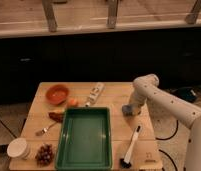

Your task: Place sponge in tray

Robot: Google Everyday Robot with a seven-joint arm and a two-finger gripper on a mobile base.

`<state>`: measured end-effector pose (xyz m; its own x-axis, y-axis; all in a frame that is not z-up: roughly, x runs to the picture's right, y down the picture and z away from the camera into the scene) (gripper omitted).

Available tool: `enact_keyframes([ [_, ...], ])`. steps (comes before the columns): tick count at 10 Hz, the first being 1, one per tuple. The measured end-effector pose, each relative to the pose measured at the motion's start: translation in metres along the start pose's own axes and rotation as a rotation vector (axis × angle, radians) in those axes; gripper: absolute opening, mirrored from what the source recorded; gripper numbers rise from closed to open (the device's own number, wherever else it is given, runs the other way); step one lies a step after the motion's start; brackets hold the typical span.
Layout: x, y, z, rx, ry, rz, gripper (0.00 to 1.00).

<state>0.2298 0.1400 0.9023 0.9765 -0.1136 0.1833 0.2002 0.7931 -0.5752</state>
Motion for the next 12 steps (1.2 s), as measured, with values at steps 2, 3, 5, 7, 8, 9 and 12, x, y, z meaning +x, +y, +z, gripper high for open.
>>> enact_keyframes([
  [2,0.0,-0.001,0.0,0.002,0.003,-0.002,0.03],
  [3,0.0,-0.001,0.0,0.004,0.003,-0.002,0.03],
  [5,0.0,-0.003,0.0,0.006,0.004,-0.003,0.03],
  [7,0.002,-0.002,-0.006,0.008,0.015,0.003,0.03],
  [8,0.004,-0.002,-0.018,0.011,0.027,0.012,0.03],
  [9,0.003,-0.004,-0.026,0.014,0.031,0.015,0.03],
  [12,0.0,-0.005,-0.038,0.021,0.045,0.019,0.03],
])
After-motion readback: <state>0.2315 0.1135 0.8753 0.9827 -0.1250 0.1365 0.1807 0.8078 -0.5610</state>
